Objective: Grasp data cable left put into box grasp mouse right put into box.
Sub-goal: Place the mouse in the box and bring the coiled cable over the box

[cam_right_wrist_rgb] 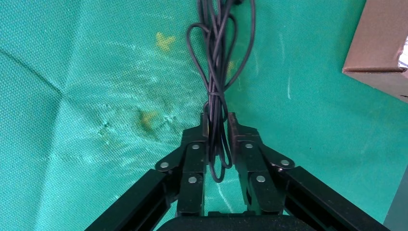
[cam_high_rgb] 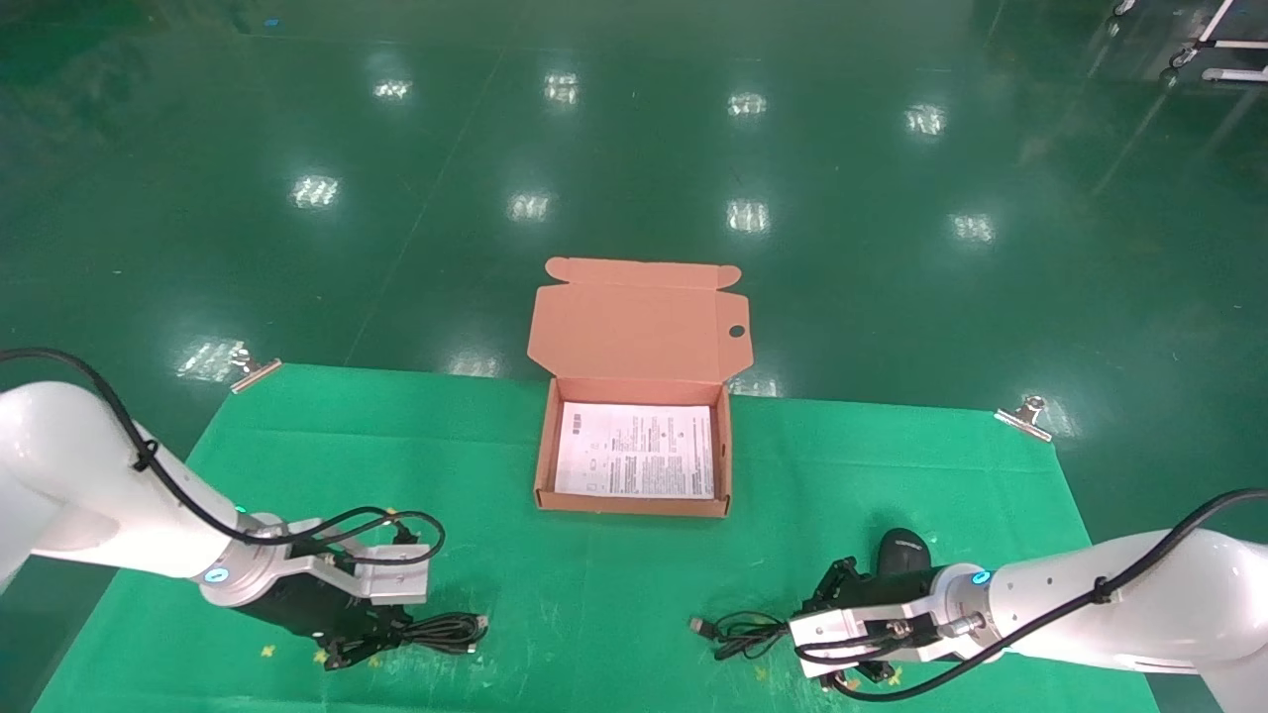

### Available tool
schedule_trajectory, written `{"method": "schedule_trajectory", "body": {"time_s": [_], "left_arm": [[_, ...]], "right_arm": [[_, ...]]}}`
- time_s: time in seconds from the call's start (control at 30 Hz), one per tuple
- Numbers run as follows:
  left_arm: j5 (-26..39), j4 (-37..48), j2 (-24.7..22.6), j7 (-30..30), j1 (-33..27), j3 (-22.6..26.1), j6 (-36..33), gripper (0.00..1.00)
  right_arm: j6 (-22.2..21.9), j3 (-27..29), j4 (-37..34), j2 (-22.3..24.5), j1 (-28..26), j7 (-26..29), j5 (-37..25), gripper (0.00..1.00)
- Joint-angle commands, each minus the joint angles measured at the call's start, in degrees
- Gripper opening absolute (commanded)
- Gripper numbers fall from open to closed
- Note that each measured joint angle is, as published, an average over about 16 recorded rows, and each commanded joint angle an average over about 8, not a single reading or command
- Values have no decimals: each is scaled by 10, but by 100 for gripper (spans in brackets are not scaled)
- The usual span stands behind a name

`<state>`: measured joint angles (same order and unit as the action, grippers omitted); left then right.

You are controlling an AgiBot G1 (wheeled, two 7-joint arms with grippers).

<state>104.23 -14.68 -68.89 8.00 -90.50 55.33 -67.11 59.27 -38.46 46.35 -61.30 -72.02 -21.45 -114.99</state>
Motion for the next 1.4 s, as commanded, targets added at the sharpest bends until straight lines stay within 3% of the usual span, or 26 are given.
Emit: {"method": "schedule_trajectory", "body": {"time_s": [0.03, 0.4, 0.7, 1.0, 1.4], "left_arm": [[0, 0, 0, 0, 0, 0, 0, 0], [4, -39, 17, 8, -23, 1, -15, 0], [41, -214, 62, -51, -74, 6, -14, 0], [101, -354, 78, -149, -113, 1, 33, 0], [132, -335, 50, -205, -155, -19, 97, 0]], "right_arm": [[0, 0, 0, 0, 0, 0, 0, 0], [6, 23, 6, 25, -18, 20, 24, 0], [-12, 77, 11, 51, -101, 79, 63, 0], [-39, 106, -29, -15, -216, 53, 101, 0], [-85, 122, -160, -125, -312, -35, 142, 0]]}}
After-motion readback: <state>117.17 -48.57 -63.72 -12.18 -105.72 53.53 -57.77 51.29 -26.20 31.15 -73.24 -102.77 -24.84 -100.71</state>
